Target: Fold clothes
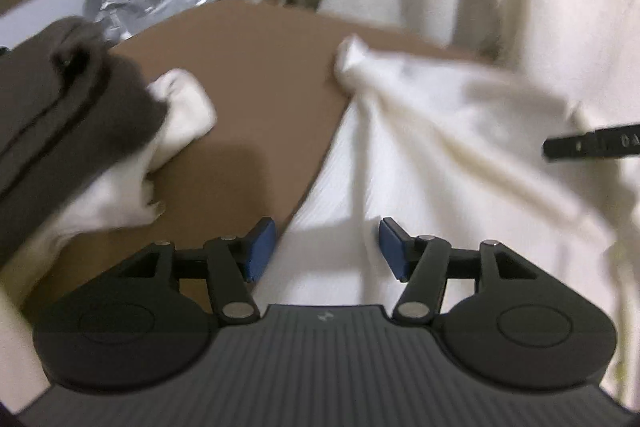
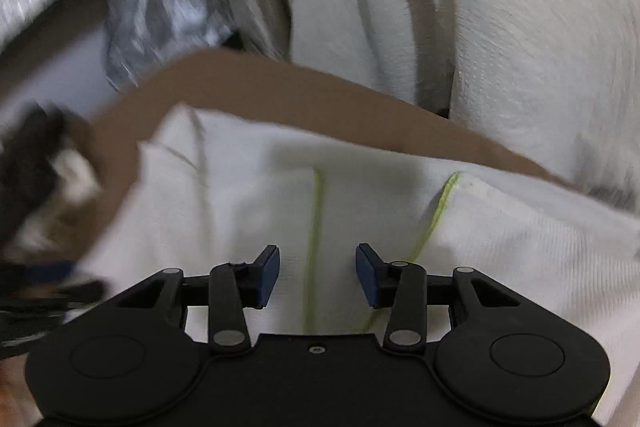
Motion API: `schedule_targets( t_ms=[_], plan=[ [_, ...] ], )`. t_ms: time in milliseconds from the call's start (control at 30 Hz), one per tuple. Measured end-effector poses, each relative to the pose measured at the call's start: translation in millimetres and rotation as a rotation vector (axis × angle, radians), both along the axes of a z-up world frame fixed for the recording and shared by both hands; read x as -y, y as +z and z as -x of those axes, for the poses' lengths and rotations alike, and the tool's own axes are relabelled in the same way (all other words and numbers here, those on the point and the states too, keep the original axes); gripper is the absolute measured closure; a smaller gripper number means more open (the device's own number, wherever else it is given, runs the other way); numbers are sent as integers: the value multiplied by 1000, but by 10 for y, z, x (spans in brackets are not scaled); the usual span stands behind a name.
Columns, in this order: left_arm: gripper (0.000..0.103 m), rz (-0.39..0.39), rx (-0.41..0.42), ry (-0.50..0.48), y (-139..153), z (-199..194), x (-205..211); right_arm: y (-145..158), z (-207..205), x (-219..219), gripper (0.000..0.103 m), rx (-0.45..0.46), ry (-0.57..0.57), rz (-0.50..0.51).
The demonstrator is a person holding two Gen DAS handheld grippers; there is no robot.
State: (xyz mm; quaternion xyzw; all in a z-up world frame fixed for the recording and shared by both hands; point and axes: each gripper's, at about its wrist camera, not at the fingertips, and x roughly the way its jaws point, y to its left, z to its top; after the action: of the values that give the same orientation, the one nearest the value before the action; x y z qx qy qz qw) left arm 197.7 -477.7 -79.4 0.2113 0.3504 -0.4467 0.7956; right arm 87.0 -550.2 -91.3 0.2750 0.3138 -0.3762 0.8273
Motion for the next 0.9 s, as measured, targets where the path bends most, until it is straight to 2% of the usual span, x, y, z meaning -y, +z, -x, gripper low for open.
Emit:
schedule_targets(
  t_ms=[67, 100, 133, 167, 333, 400, 433, 533, 600, 633, 700, 833, 900],
  plan=[
    [42, -12, 3, -9, -38, -41, 11, -61, -148, 79, 47, -19, 2, 49],
    [40, -18, 4, -13, -57, -62, 16, -82, -223, 85, 51, -26, 35, 69],
    [40, -24, 5, -18, -76, -82, 21, -105, -299, 86, 68, -34, 72, 88],
    [40, -30, 7, -22, -95, -103, 26, -128, -375, 86, 96, -43, 108, 108],
    [37, -30, 2, 1, -156, -221, 65, 280, -246, -100, 97, -68, -9, 428],
    [36, -30, 3, 7, -168, -240, 67, 331, 18, 4, 97, -74, -182, 448],
    [35, -30, 4, 11, -174, -250, 68, 306, 137, 86, 97, -83, -221, 410],
    [26, -30, 5, 21, -192, -280, 72, 164, 361, 253, 91, -105, -224, 255],
    [15, -30, 6, 27, -204, -299, 74, 235, 586, 185, 57, -38, -301, 273],
    [13, -29, 7, 31, -210, -309, 75, 274, 701, 147, 50, -3, -341, 285],
    [7, -29, 8, 37, -222, -328, 78, 319, 1038, 185, 47, 59, -426, 278],
    [0, -19, 4, 49, -239, -358, 114, 364, 1684, 343, 46, 66, -558, 235],
    [0, -6, -1, 54, -243, -365, 155, 347, 1998, 426, 39, 68, -600, 177]
  ],
)
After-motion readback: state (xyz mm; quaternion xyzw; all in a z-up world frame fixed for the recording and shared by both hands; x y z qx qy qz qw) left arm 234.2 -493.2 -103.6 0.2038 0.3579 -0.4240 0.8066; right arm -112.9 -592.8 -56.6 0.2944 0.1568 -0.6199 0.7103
